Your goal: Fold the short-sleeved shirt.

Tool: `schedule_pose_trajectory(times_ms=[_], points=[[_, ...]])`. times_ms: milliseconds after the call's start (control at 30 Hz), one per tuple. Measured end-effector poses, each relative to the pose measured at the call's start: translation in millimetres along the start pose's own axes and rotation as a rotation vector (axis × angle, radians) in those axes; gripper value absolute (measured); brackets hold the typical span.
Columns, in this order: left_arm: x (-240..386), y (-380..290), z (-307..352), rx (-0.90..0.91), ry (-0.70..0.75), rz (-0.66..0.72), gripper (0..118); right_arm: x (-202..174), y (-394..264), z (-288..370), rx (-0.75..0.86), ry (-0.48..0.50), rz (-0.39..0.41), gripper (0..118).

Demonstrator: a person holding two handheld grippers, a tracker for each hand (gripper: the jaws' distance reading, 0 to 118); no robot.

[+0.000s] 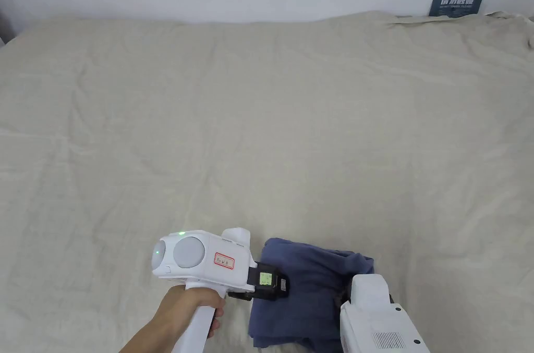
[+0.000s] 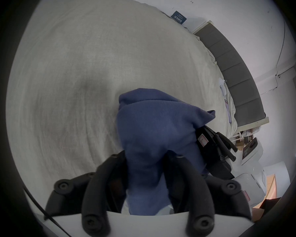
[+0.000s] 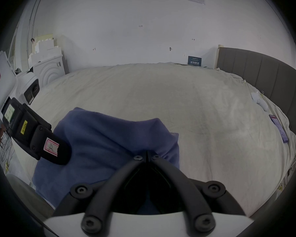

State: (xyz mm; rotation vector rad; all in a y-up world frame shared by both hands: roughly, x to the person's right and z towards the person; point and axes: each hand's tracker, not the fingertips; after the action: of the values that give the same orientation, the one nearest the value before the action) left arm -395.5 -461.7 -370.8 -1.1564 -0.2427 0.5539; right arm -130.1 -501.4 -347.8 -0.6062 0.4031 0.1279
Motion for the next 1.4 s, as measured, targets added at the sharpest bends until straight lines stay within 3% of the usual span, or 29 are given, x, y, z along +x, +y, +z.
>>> schedule_pose_trajectory(times_ms=[100, 267, 367, 567, 900, 1167, 1400], points=[[1, -3, 0, 0.009, -0.006, 0.019, 25, 0, 2, 1, -0.006, 0.004, 0.000, 0], [6, -12, 5, 0.067, 0.018, 0.012, 20, 5, 17, 14, -0.021, 0.030, -0.003, 0], [8, -11, 16, 0.104, 0.013, 0.007, 19, 8, 39, 37, 0.073, 0.047, -0.029, 0], [-3, 2, 49, 0.163, 0.070, -0.039, 18, 15, 101, 85, 0.260, 0.058, 0.001, 0], [-109, 34, 170, 0.236, 0.346, 0.003, 18, 11, 171, 145, 0.460, 0.065, 0.035, 0], [-203, 45, 257, 0.207, 0.581, 0.091, 18, 8, 179, 148, 0.482, 0.052, 0.051, 0], [-247, 42, 279, 0.184, 0.689, 0.167, 20, 12, 175, 141, 0.451, 0.030, 0.041, 0]])
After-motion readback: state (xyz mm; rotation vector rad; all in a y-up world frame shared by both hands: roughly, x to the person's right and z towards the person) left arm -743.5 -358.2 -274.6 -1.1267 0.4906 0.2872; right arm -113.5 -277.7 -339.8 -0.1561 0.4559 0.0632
